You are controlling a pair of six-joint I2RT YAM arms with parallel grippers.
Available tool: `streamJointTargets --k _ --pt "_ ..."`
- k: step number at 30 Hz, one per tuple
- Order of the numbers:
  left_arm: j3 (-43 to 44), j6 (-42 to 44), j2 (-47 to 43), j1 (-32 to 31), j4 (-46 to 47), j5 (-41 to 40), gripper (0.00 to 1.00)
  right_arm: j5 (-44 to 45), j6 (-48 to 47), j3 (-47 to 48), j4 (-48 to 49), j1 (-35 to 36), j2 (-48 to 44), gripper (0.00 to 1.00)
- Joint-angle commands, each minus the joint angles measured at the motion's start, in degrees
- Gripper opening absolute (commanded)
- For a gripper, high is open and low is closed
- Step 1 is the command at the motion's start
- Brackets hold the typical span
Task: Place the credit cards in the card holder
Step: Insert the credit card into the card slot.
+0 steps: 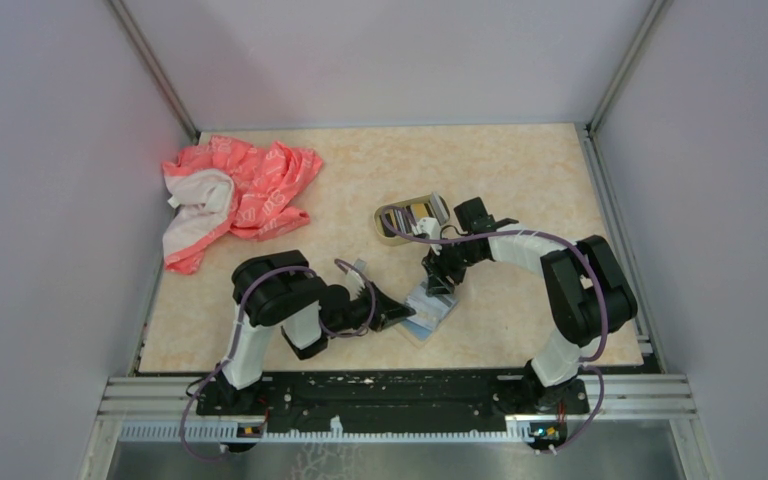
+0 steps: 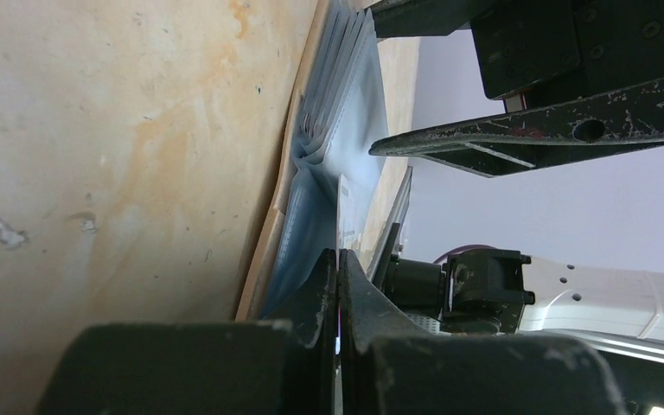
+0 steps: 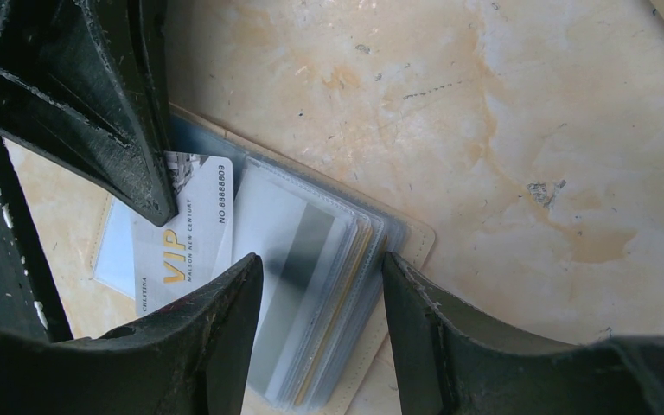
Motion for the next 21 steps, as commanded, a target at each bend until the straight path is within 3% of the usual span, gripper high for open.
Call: streamJointTargets --k 1,8,21 --pt "0.7 -0.9 1.2 0.0 -0.8 -0.6 0.00 -2.4 0.3 1.1 -0.5 0.3 -0.3 0.53" --pt "1.1 -2.1 0.5 0.1 -5.3 0.0 0.00 -2.5 0.4 1.0 -0.3 0.3 -0.4 0.52" --pt "1.9 -5.0 2.8 0.4 -4.6 1.2 0.00 -2.7 0.4 0.9 -0.1 0.3 -0.4 0.52"
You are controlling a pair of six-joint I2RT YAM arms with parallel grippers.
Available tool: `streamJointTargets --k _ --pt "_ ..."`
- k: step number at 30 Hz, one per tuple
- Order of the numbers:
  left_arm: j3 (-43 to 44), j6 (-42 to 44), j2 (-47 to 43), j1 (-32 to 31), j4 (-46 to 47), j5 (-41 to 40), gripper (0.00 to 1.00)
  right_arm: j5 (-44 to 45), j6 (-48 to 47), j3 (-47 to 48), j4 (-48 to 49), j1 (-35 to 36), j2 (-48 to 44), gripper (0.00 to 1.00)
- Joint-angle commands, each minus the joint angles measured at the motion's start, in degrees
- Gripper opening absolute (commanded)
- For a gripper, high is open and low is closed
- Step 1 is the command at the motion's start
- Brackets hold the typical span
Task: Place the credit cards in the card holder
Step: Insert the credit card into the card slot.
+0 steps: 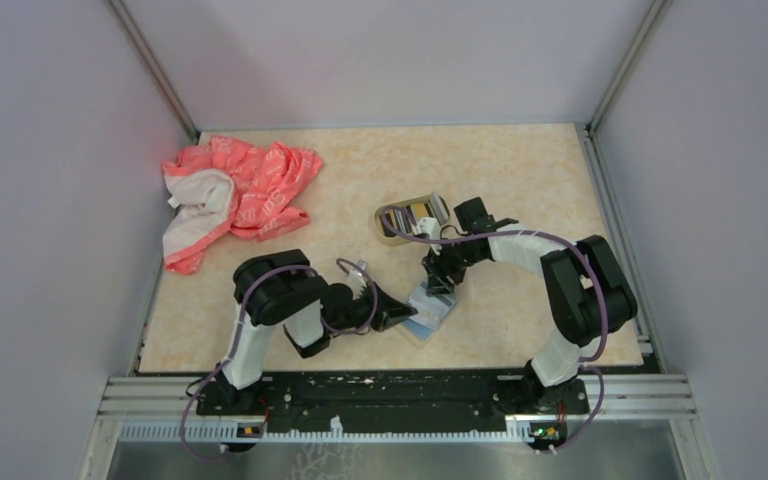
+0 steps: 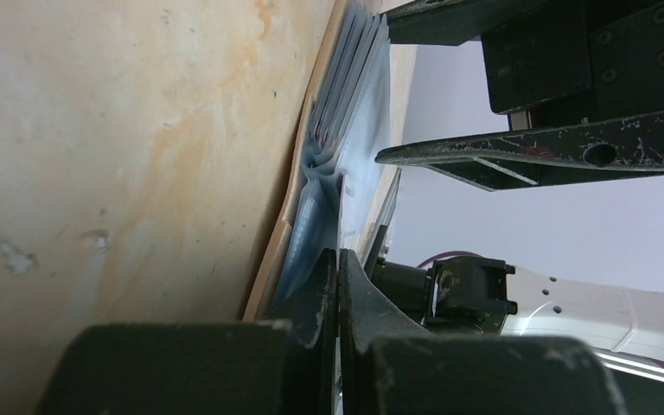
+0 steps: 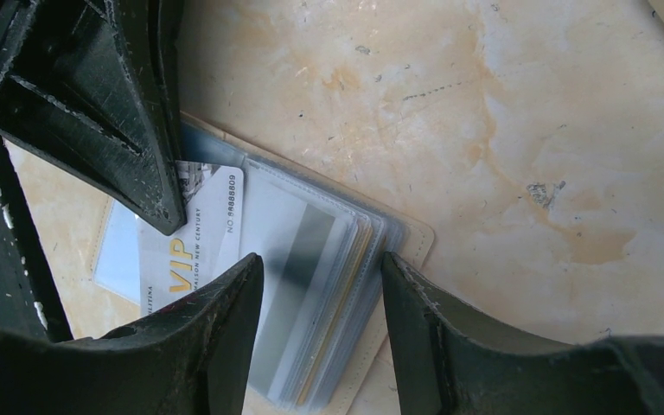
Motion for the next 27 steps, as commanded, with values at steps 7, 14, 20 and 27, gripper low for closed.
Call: streamJointTargets --k 7,14,20,27 --pt "1.8 -1.0 2.9 0.9 -3.3 1.9 0.00 -2.7 0.4 0.9 -0.3 0.3 -0.6 0.52" --pt "2.3 -1.3 3.7 1.4 -3.2 2.7 0.00 -2.8 0.5 0.9 -0.3 0.3 -0.7 0.53" --pt "4.3 -0.9 4.6 2.1 -3.6 4.6 0.03 -3.1 0.5 0.9 -0.3 0.3 -1.2 0.54" --pt "4.4 -0.4 4.8 3.0 -3.8 5.2 0.07 -0.7 0.7 0.1 1.8 0.3 -6.4 0.64"
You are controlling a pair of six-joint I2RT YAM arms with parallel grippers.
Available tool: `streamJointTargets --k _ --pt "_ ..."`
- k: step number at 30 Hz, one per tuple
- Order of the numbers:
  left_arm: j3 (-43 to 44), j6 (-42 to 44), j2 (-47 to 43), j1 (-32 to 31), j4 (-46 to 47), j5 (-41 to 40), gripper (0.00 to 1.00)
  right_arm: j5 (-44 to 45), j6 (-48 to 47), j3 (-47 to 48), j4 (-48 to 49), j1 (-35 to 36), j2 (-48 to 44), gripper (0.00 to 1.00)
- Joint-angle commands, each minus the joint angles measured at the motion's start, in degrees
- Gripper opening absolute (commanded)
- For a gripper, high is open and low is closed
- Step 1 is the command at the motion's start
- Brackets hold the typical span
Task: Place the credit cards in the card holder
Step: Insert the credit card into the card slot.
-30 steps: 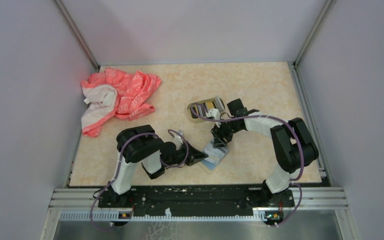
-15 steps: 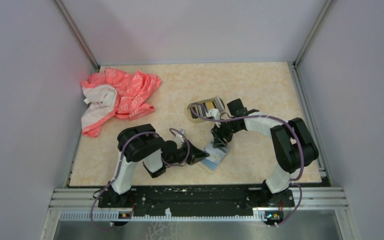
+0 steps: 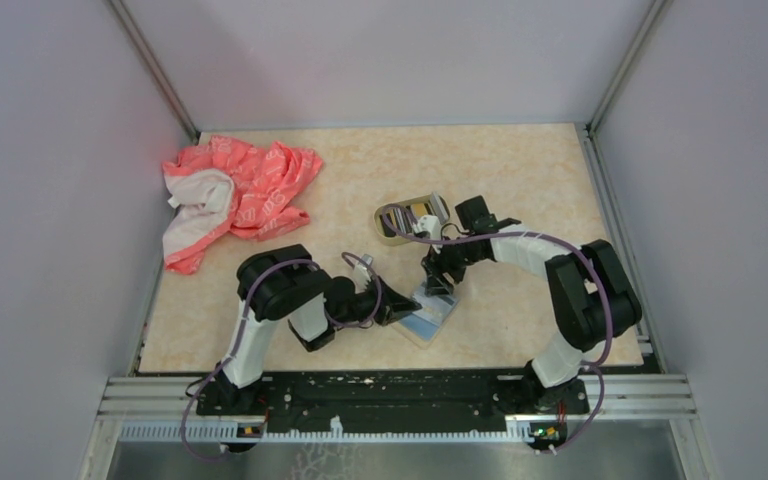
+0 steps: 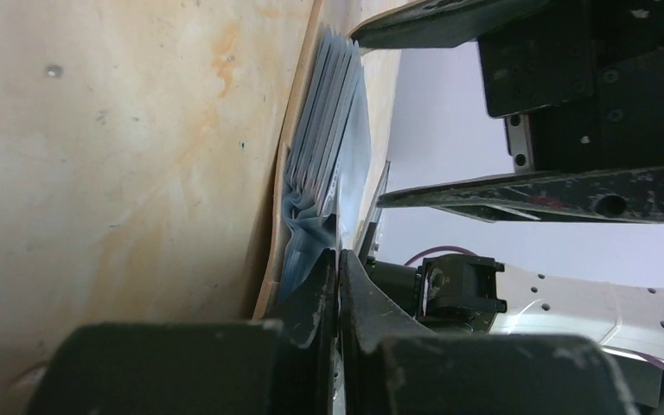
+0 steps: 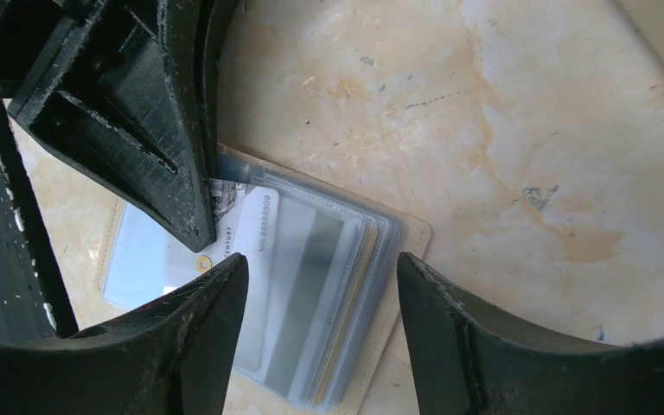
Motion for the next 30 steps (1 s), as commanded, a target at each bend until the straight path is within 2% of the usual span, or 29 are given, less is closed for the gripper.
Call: streamJointTargets --k 1,5,8,9,11,13,15,20,25,30 --pt "0.5 -0.1 2.5 1.0 -4.3 0.9 0.09 0.5 0.2 0.0 2.2 0.3 -6.7 0.66" --pt "0.6 0.2 2.9 1.2 -4.4 1.4 0.12 2.1 -1.5 -0.2 2.4 0.3 -11.4 0.68" --pt "0.7 0.4 2.9 1.3 -4.4 1.5 0.14 -2.8 -7.4 -1.1 0.4 0.3 -16.3 0.66" --pt "0.9 0.5 3.0 1.3 -4.5 1.6 0.15 -6.2 -12.2 -1.5 -1.1 0.4 -17.9 0.61" --pt "1.1 0.7 3.0 1.3 -4.9 1.7 0.18 -13.0 -21.0 -3.3 -5.1 1.2 -21.2 0.40" --pt "1.5 0.9 3.0 1.4 -5.3 2.0 0.23 -17.4 -34.8 -6.2 -9.0 2.6 -24.6 0.23" --pt "1.7 1.0 3.1 1.4 -5.4 2.2 0.24 -18.5 -46.2 -9.7 -12.0 4.8 -27.4 0.16" --pt "1.8 1.0 3.3 1.4 -4.8 2.3 0.26 -10.3 -47.9 -13.2 -7.0 13.1 -27.0 0.06" --pt "2.0 1.1 3.4 1.4 -4.6 2.5 0.27 1.3 -47.0 -14.5 -1.9 22.2 -22.5 0.03" --pt "2.2 1.2 3.7 1.5 -4.2 2.8 0.27 9.0 -43.2 -14.8 2.2 26.2 -19.2 0.02"
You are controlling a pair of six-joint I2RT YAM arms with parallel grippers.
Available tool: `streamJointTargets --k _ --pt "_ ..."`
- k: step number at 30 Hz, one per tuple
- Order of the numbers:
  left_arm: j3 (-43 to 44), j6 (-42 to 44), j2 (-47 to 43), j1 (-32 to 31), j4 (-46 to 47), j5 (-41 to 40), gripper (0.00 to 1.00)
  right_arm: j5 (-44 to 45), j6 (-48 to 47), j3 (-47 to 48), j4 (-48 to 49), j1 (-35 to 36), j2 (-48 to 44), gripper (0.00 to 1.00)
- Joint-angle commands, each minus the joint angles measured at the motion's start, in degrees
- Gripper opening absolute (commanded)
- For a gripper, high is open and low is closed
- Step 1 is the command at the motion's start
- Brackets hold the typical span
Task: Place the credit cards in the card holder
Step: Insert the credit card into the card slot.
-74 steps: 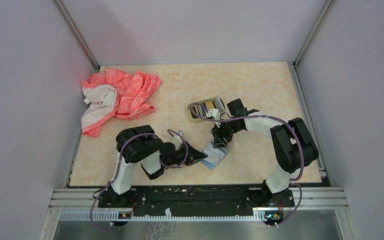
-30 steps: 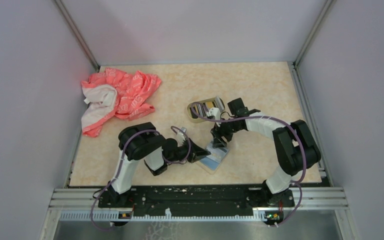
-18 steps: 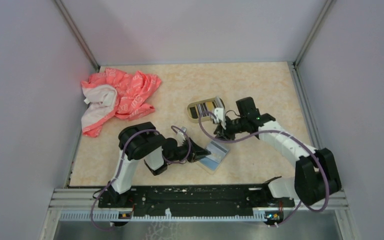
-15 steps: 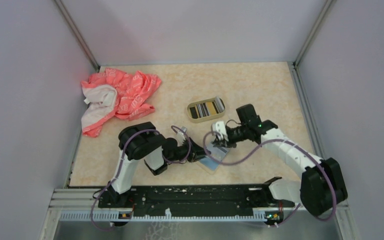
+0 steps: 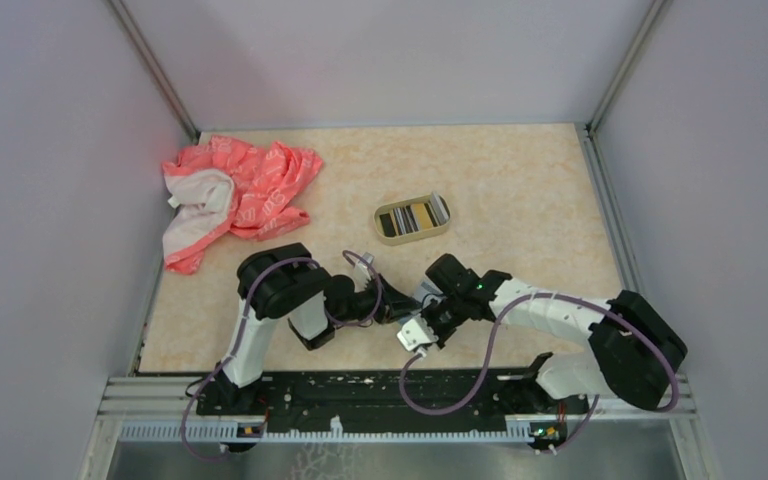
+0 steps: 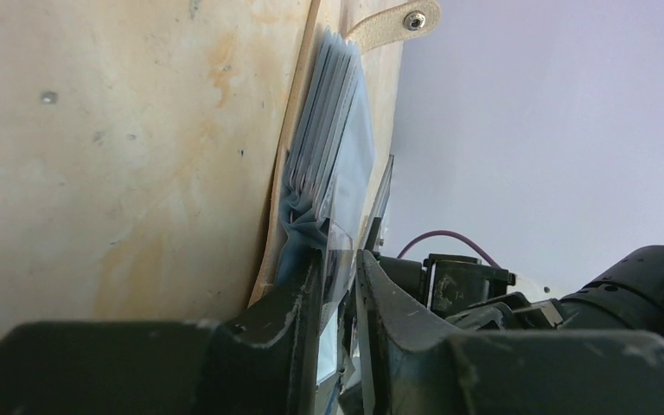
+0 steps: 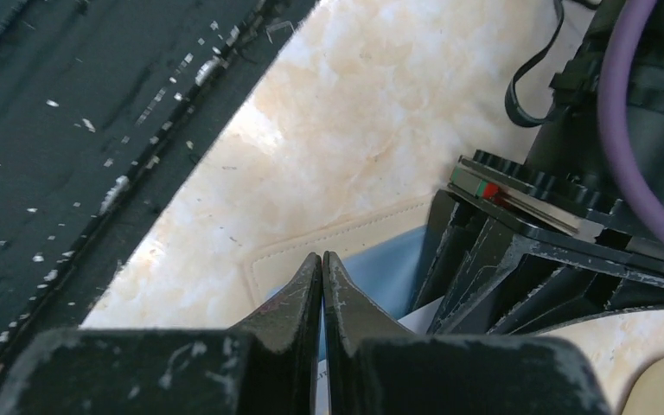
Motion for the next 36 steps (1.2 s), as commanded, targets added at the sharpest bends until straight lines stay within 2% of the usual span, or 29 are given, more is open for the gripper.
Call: streamJointTargets --k 1,11,22,36 --pt "1.6 -0.1 3.3 0.6 -4.1 0.8 0.27 8.1 1.9 0.2 6.2 2.5 2.4 0.02" --pt "1.4 -0.4 4.1 0.7 -2.9 0.9 0.27 14.3 4.2 0.5 8.6 3.4 5.1 0.02" --pt "1.4 0.1 3.9 1.2 -3.3 1.3 0.32 24.6 3.3 3.0 6.1 3.5 6.2 0.02" --pt "0.7 3.4 -0.3 2.2 -8.1 0.9 0.34 25.3 2.2 5.9 1.2 -2.9 6.2 0.02"
